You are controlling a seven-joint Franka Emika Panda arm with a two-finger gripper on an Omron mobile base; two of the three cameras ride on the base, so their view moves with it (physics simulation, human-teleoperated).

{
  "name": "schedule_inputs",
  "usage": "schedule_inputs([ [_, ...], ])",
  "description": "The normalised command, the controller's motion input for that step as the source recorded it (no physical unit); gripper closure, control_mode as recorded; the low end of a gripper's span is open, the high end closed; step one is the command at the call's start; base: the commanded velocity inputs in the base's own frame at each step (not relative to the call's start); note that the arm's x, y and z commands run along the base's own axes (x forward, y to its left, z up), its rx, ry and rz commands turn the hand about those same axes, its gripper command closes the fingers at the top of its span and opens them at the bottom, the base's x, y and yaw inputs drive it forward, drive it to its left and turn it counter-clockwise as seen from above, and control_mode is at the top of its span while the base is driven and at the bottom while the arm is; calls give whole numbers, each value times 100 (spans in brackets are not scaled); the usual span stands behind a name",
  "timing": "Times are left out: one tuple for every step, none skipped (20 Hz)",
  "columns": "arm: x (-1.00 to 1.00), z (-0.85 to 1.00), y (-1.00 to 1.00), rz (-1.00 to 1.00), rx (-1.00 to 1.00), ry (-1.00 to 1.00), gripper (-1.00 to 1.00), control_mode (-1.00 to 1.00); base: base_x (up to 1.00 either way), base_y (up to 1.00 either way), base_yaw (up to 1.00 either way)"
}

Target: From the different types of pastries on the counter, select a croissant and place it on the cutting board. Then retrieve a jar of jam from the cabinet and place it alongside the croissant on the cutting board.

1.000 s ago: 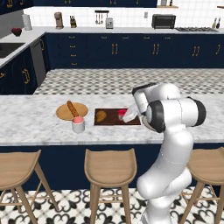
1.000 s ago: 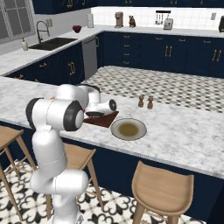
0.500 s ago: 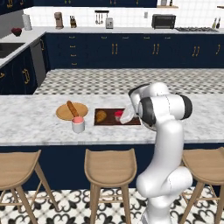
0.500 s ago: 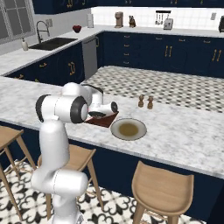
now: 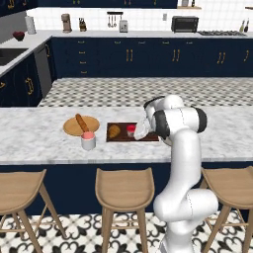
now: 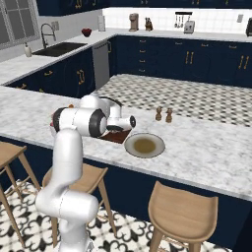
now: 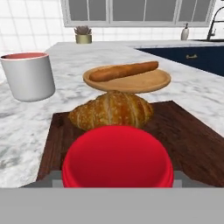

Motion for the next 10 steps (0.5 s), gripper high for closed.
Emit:
schedule_inputs([
  [36, -18, 0, 7, 2, -5, -100, -100, 0, 0, 0],
  [11, -27, 0, 4, 0, -1, -100, -100, 0, 0, 0],
  [1, -11, 7, 0, 0, 0, -100, -100, 0, 0, 0],
  [0, 0, 0, 0, 0, 0, -100, -100, 0, 0, 0],
  [-3, 0, 0, 0, 0, 0, -100, -100, 0, 0, 0],
  [-14, 0, 0, 0, -3, 0, -100, -100, 0, 0, 0],
  [-28, 14, 0, 0, -3, 0, -100, -100, 0, 0, 0],
  [-26, 19, 0, 0, -5, 0, -100, -100, 0, 0, 0],
  [-24, 22, 0, 0, -2, 0, -100, -100, 0, 0, 0],
  [-19, 38, 4, 0, -4, 0, -100, -100, 0, 0, 0],
])
